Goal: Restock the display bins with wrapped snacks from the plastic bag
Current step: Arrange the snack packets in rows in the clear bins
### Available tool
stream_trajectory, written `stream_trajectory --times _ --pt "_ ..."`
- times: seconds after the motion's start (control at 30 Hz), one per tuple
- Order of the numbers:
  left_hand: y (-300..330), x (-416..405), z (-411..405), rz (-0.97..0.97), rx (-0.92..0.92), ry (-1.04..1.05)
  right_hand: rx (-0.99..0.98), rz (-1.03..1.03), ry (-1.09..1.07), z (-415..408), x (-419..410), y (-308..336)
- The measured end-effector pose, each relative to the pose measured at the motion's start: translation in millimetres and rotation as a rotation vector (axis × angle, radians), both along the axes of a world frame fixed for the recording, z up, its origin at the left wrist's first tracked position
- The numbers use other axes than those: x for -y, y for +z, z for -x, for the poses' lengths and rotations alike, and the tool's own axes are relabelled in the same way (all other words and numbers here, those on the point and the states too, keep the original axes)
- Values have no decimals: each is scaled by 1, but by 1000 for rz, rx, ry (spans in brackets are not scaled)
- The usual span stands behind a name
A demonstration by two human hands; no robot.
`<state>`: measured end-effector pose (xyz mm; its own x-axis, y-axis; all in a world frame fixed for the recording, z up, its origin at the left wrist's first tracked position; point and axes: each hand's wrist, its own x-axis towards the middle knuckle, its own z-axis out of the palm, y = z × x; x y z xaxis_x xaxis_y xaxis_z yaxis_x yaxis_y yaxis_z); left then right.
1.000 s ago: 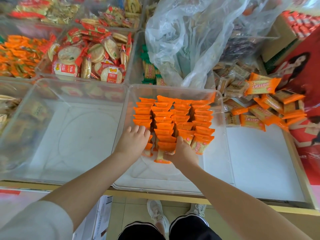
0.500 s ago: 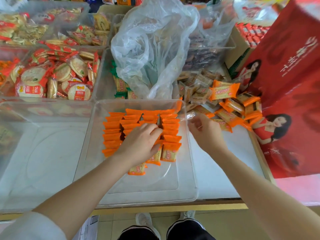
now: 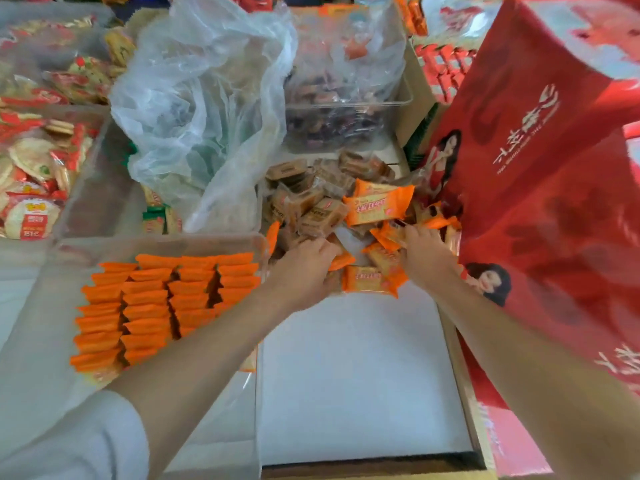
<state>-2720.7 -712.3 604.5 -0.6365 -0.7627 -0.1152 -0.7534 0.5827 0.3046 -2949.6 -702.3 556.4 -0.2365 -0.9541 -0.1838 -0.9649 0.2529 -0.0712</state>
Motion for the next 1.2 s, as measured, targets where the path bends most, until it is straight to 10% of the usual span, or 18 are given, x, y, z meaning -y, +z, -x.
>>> stream_trajectory --times 0.5,0.7,0.83,1.07,1.2 --pt "-70 21 70 209 388 93 -31 52 150 3 4 -14" --pt "-65 29 62 172 305 152 866 322 -185 -1 -13 17" --pt "-27 19 44 47 -95 274 1386 197 -449 -7 -18 44" --pt "19 -33 -36 -265 -725 469 2042 114 -663 -62 -41 79" --pt "36 -59 -114 -301 -783 594 2157 -113 -518 -115 -57 97"
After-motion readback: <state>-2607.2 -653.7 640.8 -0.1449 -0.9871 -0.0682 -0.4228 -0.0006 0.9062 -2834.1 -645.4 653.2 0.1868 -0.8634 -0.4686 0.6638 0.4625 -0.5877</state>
